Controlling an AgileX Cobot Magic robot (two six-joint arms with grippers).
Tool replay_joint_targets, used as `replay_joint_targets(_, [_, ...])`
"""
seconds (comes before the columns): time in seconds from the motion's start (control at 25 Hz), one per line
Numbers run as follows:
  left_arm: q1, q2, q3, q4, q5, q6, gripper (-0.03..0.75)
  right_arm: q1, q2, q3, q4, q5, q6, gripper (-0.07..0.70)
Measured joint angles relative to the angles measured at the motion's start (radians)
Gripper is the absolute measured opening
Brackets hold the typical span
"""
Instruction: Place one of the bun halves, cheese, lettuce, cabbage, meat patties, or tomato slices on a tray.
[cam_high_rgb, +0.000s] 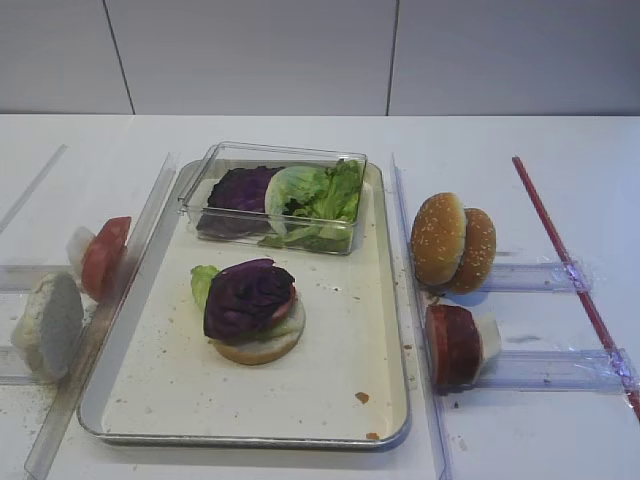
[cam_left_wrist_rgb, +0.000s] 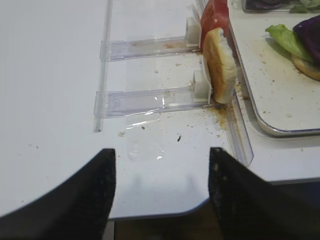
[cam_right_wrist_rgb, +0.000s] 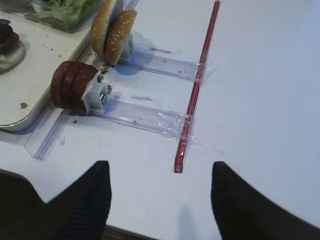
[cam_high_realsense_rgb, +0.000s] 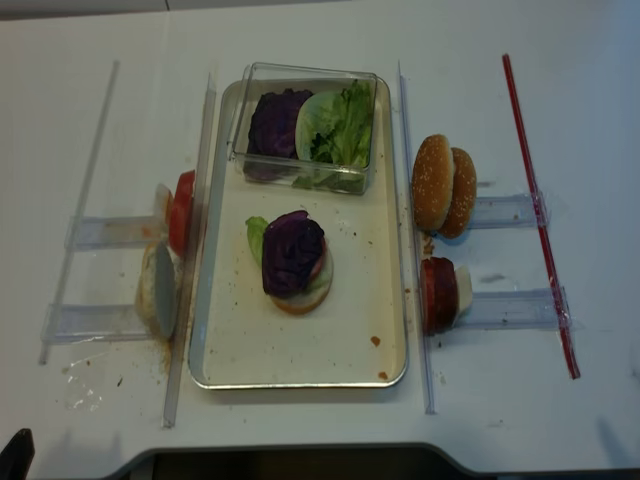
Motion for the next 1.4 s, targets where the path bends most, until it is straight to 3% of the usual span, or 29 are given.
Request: replay_joint_targets(1.4, [0.0,0.0,0.0,0.0,0.0,-0.002,0.382,0.0,0.0,0.0,0.0,0.0,-0.002,0.455])
